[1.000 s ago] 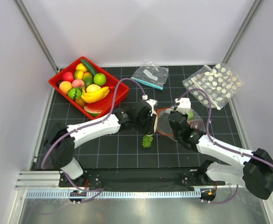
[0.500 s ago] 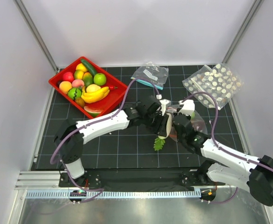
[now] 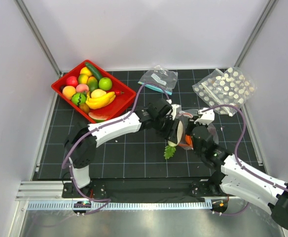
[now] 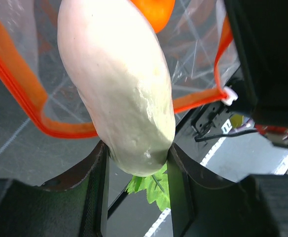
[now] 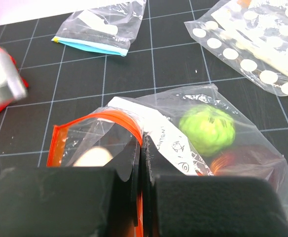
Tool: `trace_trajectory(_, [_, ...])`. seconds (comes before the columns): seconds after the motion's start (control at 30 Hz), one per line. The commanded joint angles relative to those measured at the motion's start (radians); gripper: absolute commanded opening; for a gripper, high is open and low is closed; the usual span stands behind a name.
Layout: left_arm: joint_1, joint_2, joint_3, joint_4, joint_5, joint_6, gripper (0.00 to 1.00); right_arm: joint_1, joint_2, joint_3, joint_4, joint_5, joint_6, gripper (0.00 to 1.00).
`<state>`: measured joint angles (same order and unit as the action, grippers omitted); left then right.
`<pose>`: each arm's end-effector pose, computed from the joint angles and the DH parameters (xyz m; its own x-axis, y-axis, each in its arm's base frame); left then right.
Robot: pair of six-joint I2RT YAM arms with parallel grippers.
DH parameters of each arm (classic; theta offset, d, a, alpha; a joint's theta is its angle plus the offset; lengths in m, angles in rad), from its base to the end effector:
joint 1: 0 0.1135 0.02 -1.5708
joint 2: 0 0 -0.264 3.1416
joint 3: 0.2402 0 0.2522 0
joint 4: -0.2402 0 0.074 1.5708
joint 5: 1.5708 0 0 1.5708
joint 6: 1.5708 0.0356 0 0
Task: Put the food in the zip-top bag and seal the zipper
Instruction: Place the fake vegetable in the zipper food storage bag.
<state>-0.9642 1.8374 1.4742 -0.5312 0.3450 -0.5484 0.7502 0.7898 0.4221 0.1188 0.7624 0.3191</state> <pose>0.2222 -0.3414 0.2534 -0.8454 0.3578 -0.3967 0.5310 0.6434 -0.5514 0.1492 0.1054 0.2444 -0.1722 0.1497 -0.9736 0.0533 0.9884 0.1425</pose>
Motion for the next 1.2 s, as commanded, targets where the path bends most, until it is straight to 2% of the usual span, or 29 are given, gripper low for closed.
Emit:
trace_trajectory(0.0, [0.015, 0.022, 0.08, 0.004, 0.043, -0.015, 0.0, 0.005, -0.014, -0.002, 0.028, -0.003, 0.006, 0.01])
trace_trajectory(0.2, [0.024, 0.101, 0.185, -0.009, 0.06, -0.021, 0.02, 0.005, 0.005, 0.01, 0.03, -0.001, 0.006, 0.01])
trace_trajectory(0.37, [0.035, 0.154, 0.255, -0.041, 0.016, -0.033, 0.12, 0.006, 0.009, 0.052, -0.016, 0.017, 0.023, 0.01])
trace_trajectory(0.4, [0.038, 0.157, 0.256, -0.039, 0.006, -0.041, 0.18, 0.003, 0.011, 0.063, -0.048, 0.021, 0.034, 0.01])
trace_trajectory(0.43, [0.039, 0.157, 0.256, -0.036, -0.017, -0.057, 0.3, 0.005, 0.011, 0.081, -0.06, 0.026, 0.037, 0.01])
trace_trajectory(0.5, [0.039, 0.154, 0.252, -0.032, -0.038, -0.067, 0.38, 0.005, 0.015, 0.115, -0.112, 0.034, 0.067, 0.01])
trace_trajectory(0.53, [0.039, 0.151, 0.247, -0.029, -0.037, -0.068, 0.47, 0.005, 0.014, 0.124, -0.148, 0.035, 0.077, 0.01])
trace_trajectory(0.6, [0.039, 0.134, 0.233, -0.024, -0.034, -0.068, 0.53, 0.005, 0.017, 0.141, -0.211, 0.041, 0.098, 0.01])
trace_trajectory(0.73, [0.039, 0.071, 0.192, -0.023, -0.05, -0.065, 0.83, 0.005, 0.003, 0.173, -0.291, 0.048, 0.146, 0.01])
trace_trajectory(0.8, [0.039, 0.03, 0.169, -0.021, -0.054, -0.065, 0.88, 0.005, -0.017, 0.172, -0.306, 0.048, 0.152, 0.01])
trace_trajectory(1.07, [0.039, -0.134, 0.019, -0.006, -0.092, -0.074, 0.86, 0.005, -0.006, 0.216, -0.402, 0.063, 0.179, 0.01])
trace_trajectory(1.17, [0.039, -0.194, -0.043, -0.001, -0.161, -0.077, 0.86, 0.005, -0.02, 0.219, -0.415, 0.066, 0.186, 0.01])
